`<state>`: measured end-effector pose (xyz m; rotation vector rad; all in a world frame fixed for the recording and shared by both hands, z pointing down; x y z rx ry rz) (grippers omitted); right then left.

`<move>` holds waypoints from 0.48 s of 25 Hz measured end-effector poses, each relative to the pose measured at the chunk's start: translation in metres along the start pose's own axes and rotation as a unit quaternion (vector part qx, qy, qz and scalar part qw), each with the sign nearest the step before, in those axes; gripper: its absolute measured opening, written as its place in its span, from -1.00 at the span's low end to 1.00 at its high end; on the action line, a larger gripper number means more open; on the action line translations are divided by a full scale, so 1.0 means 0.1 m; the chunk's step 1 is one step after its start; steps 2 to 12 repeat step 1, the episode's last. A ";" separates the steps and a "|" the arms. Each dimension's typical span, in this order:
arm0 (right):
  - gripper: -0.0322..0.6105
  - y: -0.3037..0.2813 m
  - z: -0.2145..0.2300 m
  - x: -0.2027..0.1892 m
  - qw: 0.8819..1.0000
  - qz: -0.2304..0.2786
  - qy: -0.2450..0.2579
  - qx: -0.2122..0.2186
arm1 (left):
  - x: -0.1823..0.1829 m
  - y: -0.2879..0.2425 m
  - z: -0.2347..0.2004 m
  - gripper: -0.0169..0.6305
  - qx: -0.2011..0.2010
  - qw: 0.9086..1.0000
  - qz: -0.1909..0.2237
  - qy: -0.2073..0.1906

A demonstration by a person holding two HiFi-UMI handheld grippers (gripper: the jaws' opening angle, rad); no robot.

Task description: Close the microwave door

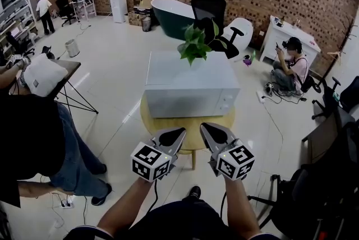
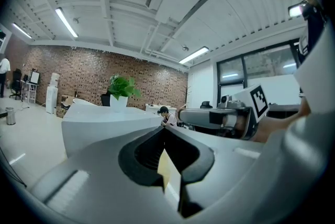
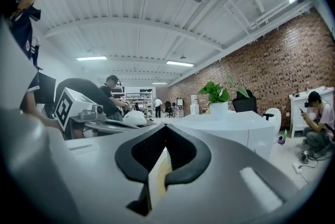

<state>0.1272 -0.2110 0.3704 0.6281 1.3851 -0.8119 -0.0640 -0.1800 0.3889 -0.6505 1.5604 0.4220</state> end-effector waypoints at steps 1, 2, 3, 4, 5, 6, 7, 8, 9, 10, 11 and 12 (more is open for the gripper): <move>-0.90 0.01 0.00 0.00 1.000 0.000 0.000 0.000 | 0.00 0.00 0.01 -0.91 0.000 1.000 0.000 0.000; -0.90 0.01 0.00 0.00 1.000 0.000 0.000 0.000 | 0.00 0.00 0.01 -0.91 0.000 1.000 0.000 0.000; -0.90 0.01 0.00 0.00 1.000 0.000 0.000 0.000 | 0.00 0.00 0.01 -0.91 0.000 1.000 0.000 0.000; -0.90 0.01 0.00 0.00 1.000 0.000 0.000 0.000 | 0.00 0.00 0.01 -0.91 0.000 1.000 0.000 0.000; -0.90 0.01 0.00 0.00 1.000 0.000 0.000 0.000 | 0.00 0.00 0.01 -0.91 0.000 1.000 0.000 0.000; -0.90 0.01 0.00 0.00 1.000 0.000 0.000 0.000 | 0.00 0.00 0.01 -0.91 0.000 1.000 0.000 0.000; -0.90 0.01 0.00 0.00 1.000 0.000 0.000 0.000 | 0.00 0.00 0.01 -0.91 0.000 1.000 0.000 0.000; -0.90 0.01 0.00 0.00 1.000 0.000 0.000 0.000 | 0.00 0.00 0.01 -0.91 0.000 1.000 0.000 0.000; -0.90 0.01 0.00 0.00 1.000 0.000 0.000 0.000 | 0.00 0.00 0.01 -0.91 0.000 1.000 0.000 0.000; -0.90 0.01 0.00 0.00 1.000 0.000 0.000 0.000 | 0.00 0.00 0.01 -0.91 0.000 1.000 0.000 0.000; -0.90 0.01 0.00 0.00 1.000 0.000 0.000 0.000 | 0.00 0.00 0.01 -0.91 0.000 1.000 0.000 0.000; -0.90 0.01 0.00 0.00 1.000 0.000 0.000 0.000 | 0.00 0.00 0.01 -0.91 0.000 1.000 0.000 0.000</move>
Point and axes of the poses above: the fingertips, and each gripper's own axes: y backward along the fingers, z to its right, x out of its top, the point moved 10 cm from there along y, backward along the fingers, and after that the axes turned 1 degree about -y, right-handed, at the moved point
